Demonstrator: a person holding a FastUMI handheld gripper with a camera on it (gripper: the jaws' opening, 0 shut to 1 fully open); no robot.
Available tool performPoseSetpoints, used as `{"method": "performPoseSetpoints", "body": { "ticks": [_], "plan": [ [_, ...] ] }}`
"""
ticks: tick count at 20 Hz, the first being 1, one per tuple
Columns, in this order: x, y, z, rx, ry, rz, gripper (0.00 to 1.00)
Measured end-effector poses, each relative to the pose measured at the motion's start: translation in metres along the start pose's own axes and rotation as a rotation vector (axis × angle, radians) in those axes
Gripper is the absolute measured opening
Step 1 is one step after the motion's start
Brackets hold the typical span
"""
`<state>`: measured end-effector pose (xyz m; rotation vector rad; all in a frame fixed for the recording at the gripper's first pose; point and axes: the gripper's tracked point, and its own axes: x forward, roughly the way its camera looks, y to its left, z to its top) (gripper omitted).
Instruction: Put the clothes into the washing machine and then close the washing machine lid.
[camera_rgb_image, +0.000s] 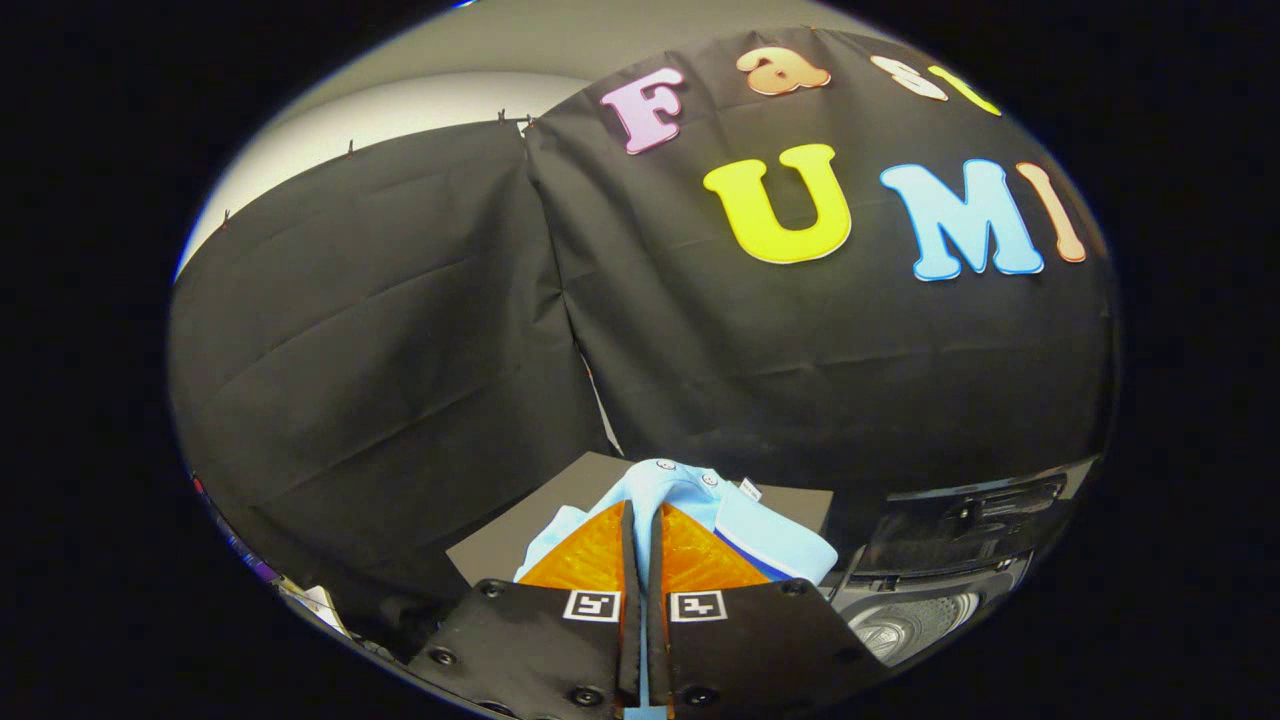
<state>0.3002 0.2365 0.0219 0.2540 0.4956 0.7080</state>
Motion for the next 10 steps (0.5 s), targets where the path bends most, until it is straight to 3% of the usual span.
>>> {"method": "performPoseSetpoints", "body": {
  "ticks": [10],
  "plan": [
    [-0.074, -0.062, 0.022, 0.007, -0.102, -0.098, 0.04]
  ]
}}
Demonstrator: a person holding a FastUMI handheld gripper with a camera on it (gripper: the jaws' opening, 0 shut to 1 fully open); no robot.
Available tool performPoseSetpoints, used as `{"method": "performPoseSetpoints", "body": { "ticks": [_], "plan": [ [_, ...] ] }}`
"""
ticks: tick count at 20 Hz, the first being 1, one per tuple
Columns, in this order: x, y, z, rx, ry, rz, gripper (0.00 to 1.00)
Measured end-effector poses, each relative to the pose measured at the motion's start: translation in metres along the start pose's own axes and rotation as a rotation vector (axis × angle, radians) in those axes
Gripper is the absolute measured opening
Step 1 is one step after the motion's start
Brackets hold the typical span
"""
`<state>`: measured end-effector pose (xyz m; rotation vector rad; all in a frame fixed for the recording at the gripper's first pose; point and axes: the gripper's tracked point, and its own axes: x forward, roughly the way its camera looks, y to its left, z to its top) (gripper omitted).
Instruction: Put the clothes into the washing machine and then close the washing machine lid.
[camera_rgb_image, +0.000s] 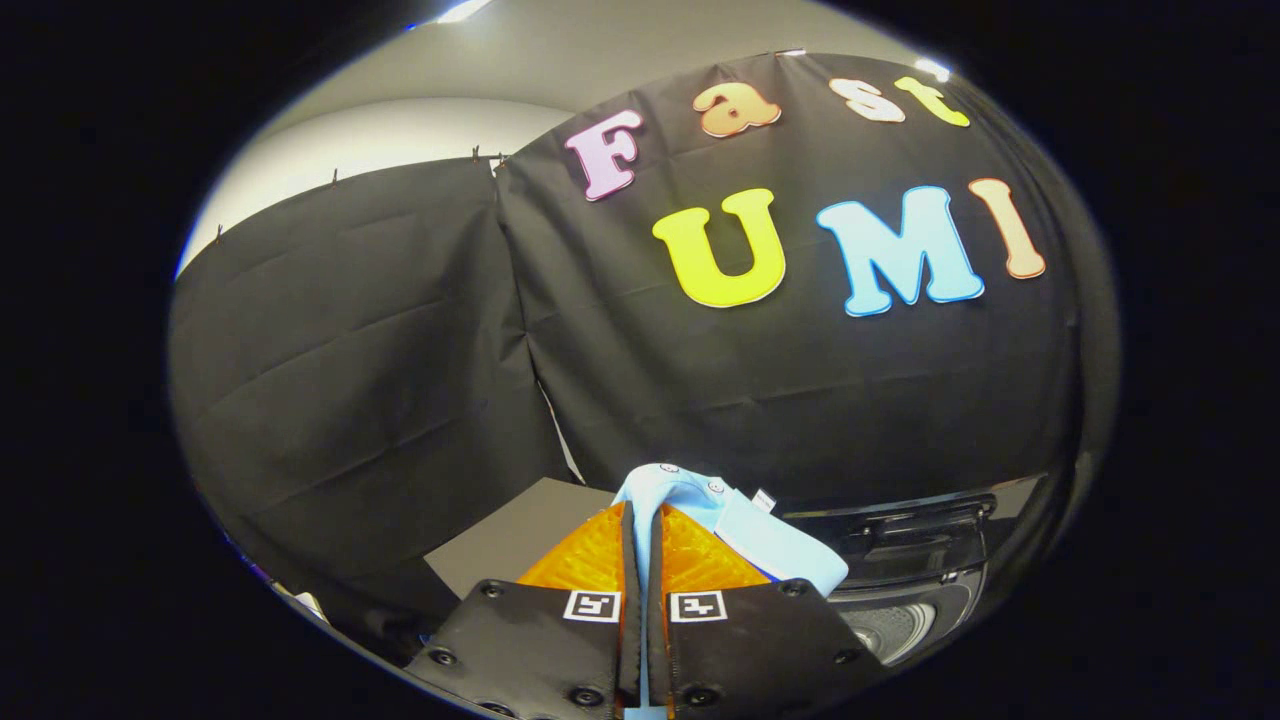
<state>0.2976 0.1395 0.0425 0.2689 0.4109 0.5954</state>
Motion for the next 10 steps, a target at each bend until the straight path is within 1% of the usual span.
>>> {"method": "performPoseSetpoints", "body": {
  "ticks": [4, 10],
  "plan": [
    [-0.022, -0.028, 0.003, 0.0, -0.027, -0.058, 0.04],
    [-0.036, -0.068, 0.005, 0.003, -0.047, -0.132, 0.04]
  ]
}}
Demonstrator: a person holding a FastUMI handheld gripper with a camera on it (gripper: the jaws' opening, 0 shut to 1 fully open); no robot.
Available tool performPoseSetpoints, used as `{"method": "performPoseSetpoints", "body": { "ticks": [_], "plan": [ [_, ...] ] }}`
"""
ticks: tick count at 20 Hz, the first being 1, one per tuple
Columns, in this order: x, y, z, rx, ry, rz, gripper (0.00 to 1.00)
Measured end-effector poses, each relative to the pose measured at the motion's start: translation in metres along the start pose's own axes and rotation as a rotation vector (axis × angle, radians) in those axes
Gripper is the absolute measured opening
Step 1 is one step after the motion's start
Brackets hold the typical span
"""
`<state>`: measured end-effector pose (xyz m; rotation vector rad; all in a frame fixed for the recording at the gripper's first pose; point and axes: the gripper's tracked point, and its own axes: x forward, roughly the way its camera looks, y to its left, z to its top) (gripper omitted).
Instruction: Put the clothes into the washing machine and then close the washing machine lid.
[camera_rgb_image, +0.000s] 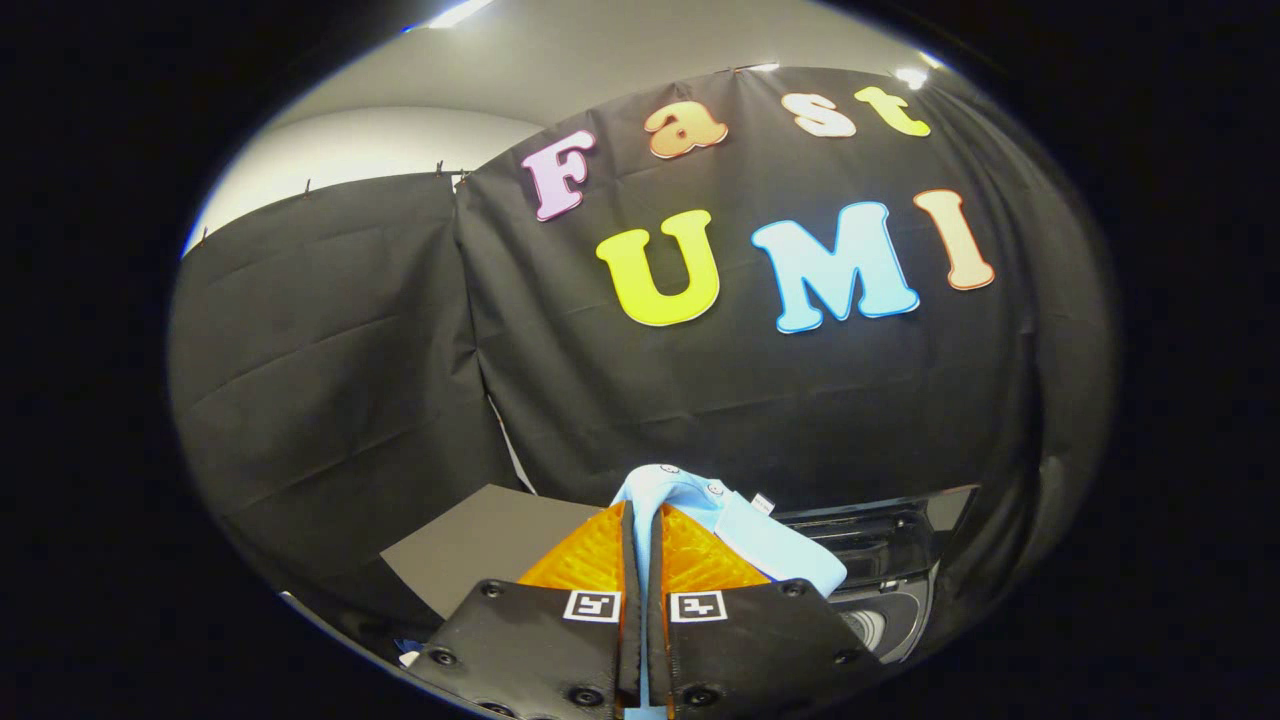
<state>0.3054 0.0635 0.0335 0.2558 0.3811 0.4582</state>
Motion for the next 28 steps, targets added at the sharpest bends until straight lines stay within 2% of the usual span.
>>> {"method": "performPoseSetpoints", "body": {
  "ticks": [9, 22, 28],
  "plan": [
    [-0.002, -0.06, -0.027, 0.014, 0.024, -0.089, 0.04],
    [0.016, -0.123, -0.117, 0.048, 0.159, -0.173, 0.04],
    [0.032, -0.14, -0.17, -0.023, 0.235, -0.201, 0.04]
  ]
}}
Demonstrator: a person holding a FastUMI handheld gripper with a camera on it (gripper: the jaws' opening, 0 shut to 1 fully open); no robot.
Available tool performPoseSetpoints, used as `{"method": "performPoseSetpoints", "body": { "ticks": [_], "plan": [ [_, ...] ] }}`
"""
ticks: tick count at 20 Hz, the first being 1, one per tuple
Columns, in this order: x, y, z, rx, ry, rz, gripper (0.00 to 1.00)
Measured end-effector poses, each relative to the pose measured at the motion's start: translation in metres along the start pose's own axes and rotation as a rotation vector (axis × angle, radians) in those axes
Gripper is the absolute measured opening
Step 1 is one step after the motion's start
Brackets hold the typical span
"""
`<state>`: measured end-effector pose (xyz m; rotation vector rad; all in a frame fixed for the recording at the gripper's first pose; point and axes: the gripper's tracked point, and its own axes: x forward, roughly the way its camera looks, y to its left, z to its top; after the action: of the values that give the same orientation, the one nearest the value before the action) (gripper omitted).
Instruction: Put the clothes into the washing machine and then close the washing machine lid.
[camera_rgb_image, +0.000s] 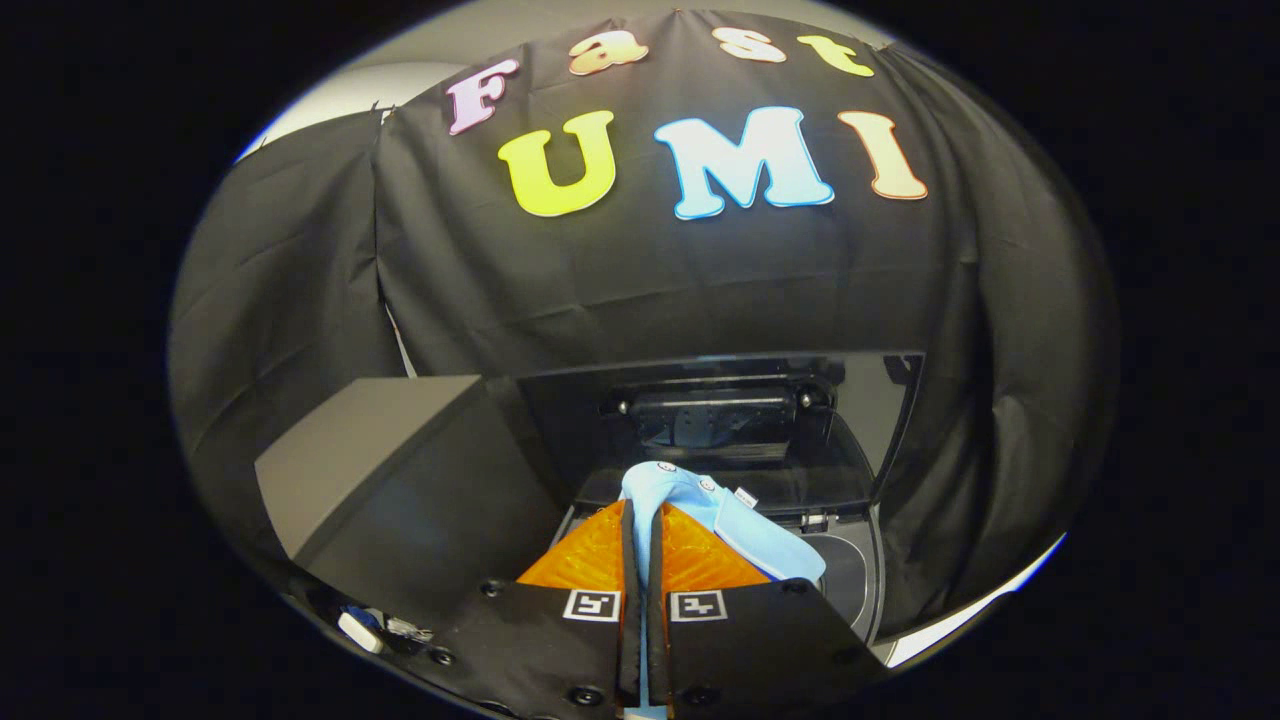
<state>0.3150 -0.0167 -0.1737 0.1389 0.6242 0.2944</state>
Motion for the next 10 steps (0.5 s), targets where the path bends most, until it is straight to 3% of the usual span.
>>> {"method": "performPoseSetpoints", "body": {
  "ticks": [10],
  "plan": [
    [0.05, -0.021, -0.096, -0.017, 0.155, -0.082, 0.04]
  ]
}}
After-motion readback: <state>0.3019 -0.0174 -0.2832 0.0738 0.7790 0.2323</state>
